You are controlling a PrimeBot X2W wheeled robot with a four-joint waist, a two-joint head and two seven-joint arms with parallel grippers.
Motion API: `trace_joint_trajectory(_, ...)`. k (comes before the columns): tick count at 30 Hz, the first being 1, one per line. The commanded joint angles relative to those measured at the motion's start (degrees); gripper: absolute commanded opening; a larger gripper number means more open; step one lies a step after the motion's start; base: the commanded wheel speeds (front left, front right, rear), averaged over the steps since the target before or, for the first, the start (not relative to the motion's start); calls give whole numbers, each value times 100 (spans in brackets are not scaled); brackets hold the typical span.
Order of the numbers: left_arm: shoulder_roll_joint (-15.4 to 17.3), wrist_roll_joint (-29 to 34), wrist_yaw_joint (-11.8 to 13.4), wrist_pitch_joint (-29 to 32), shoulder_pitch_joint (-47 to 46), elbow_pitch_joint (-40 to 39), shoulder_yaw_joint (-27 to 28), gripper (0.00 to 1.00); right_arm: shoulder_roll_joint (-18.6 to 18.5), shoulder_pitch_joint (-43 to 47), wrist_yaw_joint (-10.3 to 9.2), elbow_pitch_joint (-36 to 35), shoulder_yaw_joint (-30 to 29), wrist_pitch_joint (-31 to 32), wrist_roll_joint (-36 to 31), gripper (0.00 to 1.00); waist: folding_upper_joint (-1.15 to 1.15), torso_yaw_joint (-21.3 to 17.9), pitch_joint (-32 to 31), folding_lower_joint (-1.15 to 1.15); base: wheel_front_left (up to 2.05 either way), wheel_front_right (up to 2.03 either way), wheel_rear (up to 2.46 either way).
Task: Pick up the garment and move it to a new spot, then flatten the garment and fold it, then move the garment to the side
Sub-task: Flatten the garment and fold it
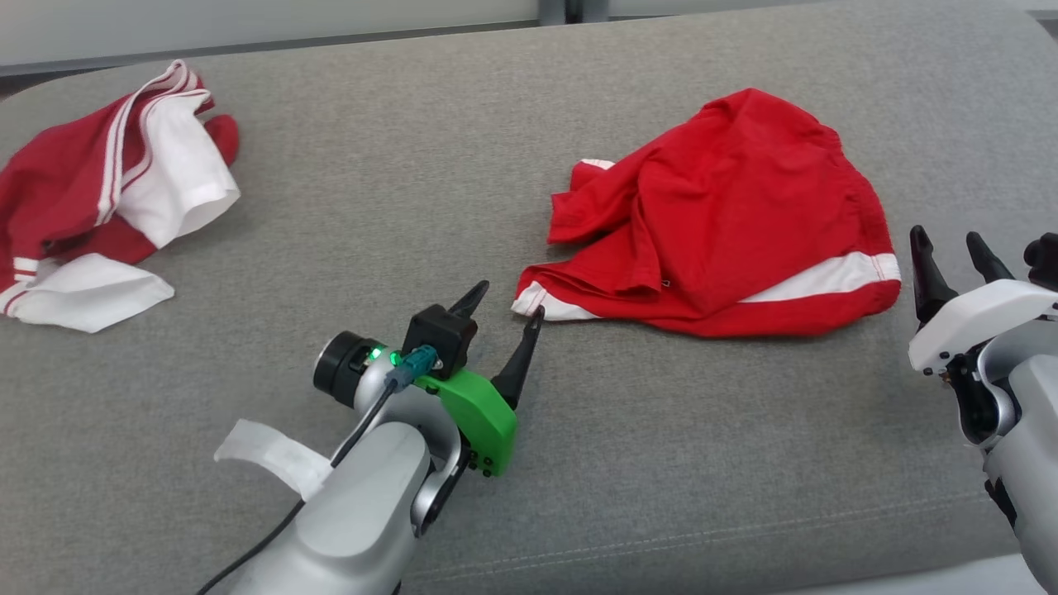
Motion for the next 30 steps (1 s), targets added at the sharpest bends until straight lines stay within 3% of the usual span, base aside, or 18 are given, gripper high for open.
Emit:
trace_joint_trajectory(1,14,24,-45,-1,-194,178,3,100,-19,-13,-2,-86,31,-61,-25,100,0,-546,174,0,0,0,0)
trace_joint_trajectory(8,-26,-87,-218,-14,-682,1081,49,100,-7,235,-2,-560,166,-140,80,100,0,-1125,327,0,0,0,0)
trace_joint_trajectory(19,-88,-270,-210,-132,-920,1972,108,100,35,641,-2,-1028,100,-197,45,100,0,-1342,371,0,0,0,0)
trace_joint_trajectory(20,-92,-287,-222,-143,-935,2029,97,92,55,657,-2,-1073,99,-193,32,100,0,-1346,370,0,0,0,0)
trace_joint_trajectory(22,-102,-321,-235,-180,-982,2122,92,58,82,688,-2,-1130,84,-193,-1,100,0,-1345,365,0,0,0,0)
trace_joint_trajectory(23,-106,-332,-172,-210,-1012,2155,116,49,93,704,-2,-1146,74,-190,-19,100,0,-1340,362,0,0,0,0)
trace_joint_trajectory(24,-111,-340,-99,-245,-1052,2177,139,60,112,714,-2,-1166,73,-184,-33,100,0,-1336,361,0,0,0,0)
trace_joint_trajectory(25,-118,-337,-28,-274,-1072,2210,148,87,136,718,-2,-1186,77,-175,-48,100,0,-1333,360,0,0,0,0)
trace_joint_trajectory(26,-124,-331,33,-290,-1074,2265,148,100,160,721,-2,-1209,90,-162,-75,100,0,-1333,357,0,0,0,0)
trace_joint_trajectory(30,-137,-328,-40,-213,-1135,2500,42,100,247,711,-2,-1298,138,-105,-108,100,0,-1361,367,0,0,0,0)
